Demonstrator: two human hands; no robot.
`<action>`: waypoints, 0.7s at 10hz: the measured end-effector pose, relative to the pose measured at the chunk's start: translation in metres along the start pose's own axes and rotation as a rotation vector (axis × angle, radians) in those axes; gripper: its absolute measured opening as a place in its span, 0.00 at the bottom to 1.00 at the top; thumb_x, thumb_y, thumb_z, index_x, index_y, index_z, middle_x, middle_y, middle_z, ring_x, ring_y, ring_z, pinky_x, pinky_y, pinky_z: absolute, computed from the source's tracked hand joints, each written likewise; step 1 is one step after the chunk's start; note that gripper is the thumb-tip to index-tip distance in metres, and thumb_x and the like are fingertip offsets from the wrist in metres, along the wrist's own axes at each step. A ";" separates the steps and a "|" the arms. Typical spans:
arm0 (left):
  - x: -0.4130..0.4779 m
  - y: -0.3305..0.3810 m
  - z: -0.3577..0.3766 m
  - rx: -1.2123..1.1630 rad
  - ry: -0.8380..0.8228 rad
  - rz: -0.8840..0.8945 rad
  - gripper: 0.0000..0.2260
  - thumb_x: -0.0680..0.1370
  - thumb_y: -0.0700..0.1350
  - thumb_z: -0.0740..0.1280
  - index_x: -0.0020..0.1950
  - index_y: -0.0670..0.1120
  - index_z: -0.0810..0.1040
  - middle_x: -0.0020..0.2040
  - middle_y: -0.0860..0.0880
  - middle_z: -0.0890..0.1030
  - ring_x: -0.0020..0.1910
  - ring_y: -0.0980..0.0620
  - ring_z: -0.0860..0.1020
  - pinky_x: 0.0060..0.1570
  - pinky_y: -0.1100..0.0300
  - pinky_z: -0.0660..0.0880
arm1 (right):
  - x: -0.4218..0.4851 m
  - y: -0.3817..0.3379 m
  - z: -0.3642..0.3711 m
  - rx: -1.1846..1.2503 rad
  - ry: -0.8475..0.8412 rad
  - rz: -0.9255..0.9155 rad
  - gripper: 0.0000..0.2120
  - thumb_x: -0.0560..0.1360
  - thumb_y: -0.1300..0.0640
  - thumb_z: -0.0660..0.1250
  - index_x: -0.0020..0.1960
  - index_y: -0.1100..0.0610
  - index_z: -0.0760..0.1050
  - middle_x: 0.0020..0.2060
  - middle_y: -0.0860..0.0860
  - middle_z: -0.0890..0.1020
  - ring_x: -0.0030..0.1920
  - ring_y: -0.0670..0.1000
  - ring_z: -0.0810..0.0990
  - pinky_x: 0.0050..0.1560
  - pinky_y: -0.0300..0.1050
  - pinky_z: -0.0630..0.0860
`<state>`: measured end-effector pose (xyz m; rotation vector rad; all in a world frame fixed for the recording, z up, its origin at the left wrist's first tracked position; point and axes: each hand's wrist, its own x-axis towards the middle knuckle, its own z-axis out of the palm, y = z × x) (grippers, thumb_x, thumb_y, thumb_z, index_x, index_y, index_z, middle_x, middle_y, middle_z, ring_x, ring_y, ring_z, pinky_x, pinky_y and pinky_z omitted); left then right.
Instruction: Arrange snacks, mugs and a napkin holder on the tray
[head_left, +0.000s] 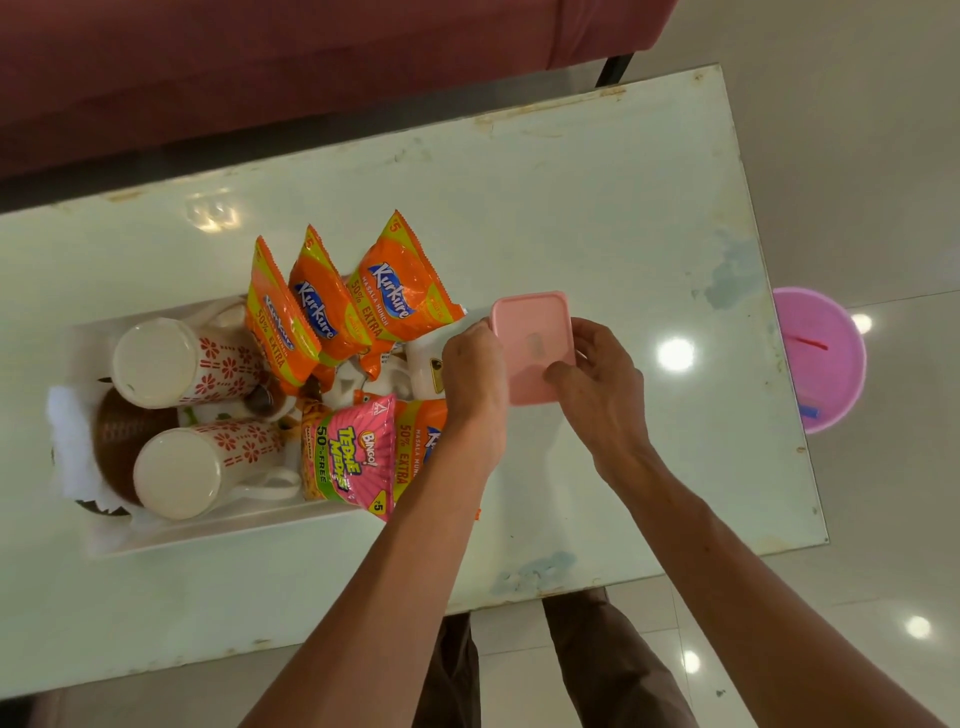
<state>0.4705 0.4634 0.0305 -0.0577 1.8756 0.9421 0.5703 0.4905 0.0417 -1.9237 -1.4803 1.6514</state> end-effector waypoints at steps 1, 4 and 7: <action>-0.002 0.002 0.000 -0.100 0.075 -0.014 0.17 0.83 0.42 0.55 0.64 0.36 0.77 0.63 0.33 0.79 0.51 0.47 0.76 0.57 0.46 0.76 | 0.001 0.004 0.001 -0.029 0.003 -0.012 0.24 0.71 0.65 0.63 0.66 0.52 0.73 0.51 0.43 0.81 0.52 0.45 0.81 0.47 0.33 0.78; -0.007 0.005 -0.005 -0.031 0.119 0.017 0.16 0.81 0.42 0.56 0.55 0.40 0.83 0.52 0.40 0.85 0.54 0.41 0.83 0.47 0.49 0.80 | 0.000 0.009 -0.003 -0.014 0.005 -0.048 0.26 0.73 0.62 0.66 0.70 0.55 0.69 0.64 0.49 0.79 0.64 0.48 0.77 0.64 0.48 0.75; -0.084 -0.004 -0.048 -0.106 -0.041 0.304 0.19 0.79 0.36 0.58 0.65 0.47 0.81 0.54 0.58 0.84 0.52 0.66 0.78 0.49 0.72 0.70 | -0.027 -0.011 -0.009 -0.262 0.053 -0.233 0.28 0.74 0.60 0.67 0.73 0.57 0.66 0.70 0.51 0.74 0.68 0.53 0.75 0.67 0.46 0.72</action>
